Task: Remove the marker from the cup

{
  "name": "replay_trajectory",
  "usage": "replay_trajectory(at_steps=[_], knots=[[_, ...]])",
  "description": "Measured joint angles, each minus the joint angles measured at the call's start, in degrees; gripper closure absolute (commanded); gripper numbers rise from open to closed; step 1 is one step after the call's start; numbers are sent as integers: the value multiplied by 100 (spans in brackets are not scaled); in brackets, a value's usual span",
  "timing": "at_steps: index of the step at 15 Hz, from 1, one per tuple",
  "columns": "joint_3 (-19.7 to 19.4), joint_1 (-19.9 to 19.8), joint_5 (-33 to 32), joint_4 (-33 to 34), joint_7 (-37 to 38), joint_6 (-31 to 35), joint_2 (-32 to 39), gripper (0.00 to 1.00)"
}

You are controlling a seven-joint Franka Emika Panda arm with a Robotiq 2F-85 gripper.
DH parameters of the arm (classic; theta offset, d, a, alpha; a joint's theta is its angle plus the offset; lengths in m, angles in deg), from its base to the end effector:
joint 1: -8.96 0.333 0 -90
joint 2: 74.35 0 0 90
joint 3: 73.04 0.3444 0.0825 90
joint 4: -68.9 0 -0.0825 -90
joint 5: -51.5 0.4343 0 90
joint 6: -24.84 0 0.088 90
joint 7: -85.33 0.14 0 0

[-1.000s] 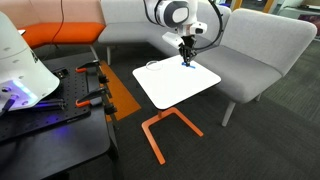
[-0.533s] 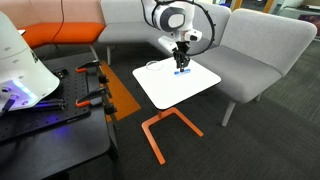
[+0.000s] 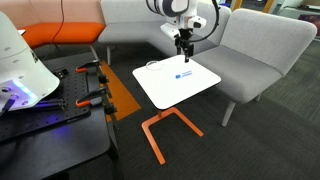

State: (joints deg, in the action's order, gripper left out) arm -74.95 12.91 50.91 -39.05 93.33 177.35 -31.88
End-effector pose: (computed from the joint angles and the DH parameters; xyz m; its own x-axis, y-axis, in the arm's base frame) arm 0.6723 0.0238 0.0579 0.9956 -0.0852 0.0400 -0.0861 -0.9960 0.0222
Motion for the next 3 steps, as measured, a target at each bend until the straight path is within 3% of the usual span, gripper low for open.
replay_trajectory(at_steps=[3], knots=[[-217, 270, -139, -21, 543, -1116, -711, 0]])
